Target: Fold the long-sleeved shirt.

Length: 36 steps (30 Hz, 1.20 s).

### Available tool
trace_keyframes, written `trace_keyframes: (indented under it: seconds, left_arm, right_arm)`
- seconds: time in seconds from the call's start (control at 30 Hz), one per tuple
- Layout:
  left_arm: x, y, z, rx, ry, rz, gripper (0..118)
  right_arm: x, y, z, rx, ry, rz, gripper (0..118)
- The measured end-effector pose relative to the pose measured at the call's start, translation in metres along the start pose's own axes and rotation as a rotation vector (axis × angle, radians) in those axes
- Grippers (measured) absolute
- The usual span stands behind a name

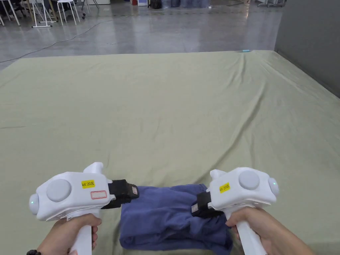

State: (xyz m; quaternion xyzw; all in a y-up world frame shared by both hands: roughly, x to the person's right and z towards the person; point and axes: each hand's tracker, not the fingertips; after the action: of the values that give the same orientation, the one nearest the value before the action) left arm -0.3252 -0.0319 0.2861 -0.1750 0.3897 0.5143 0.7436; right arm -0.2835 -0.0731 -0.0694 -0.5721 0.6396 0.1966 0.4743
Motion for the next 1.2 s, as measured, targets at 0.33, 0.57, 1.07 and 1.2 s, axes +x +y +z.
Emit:
trace_keyframes:
  seconds: [0.33, 0.57, 1.07, 1.2]
  left_arm:
    - [-0.052, -0.001, -0.043, -0.113, -0.075, 0.137, 109]
    - [-0.051, -0.011, -0.067, -0.068, -0.208, 0.094, 109]
    - [-0.041, -0.005, -0.044, 0.003, -0.176, -0.031, 2]
    - [-0.047, 0.020, -0.019, 0.041, -0.148, -0.083, 2]
  right_arm:
    - [0.034, 0.004, -0.009, 0.038, 0.010, -0.018, 0]
    - [0.035, 0.002, -0.007, 0.045, 0.027, -0.043, 0]
    - [-0.007, 0.010, 0.006, 0.092, -0.067, 0.018, 0]
    - [-0.056, 0.019, 0.017, 0.174, -0.035, 0.084, 0]
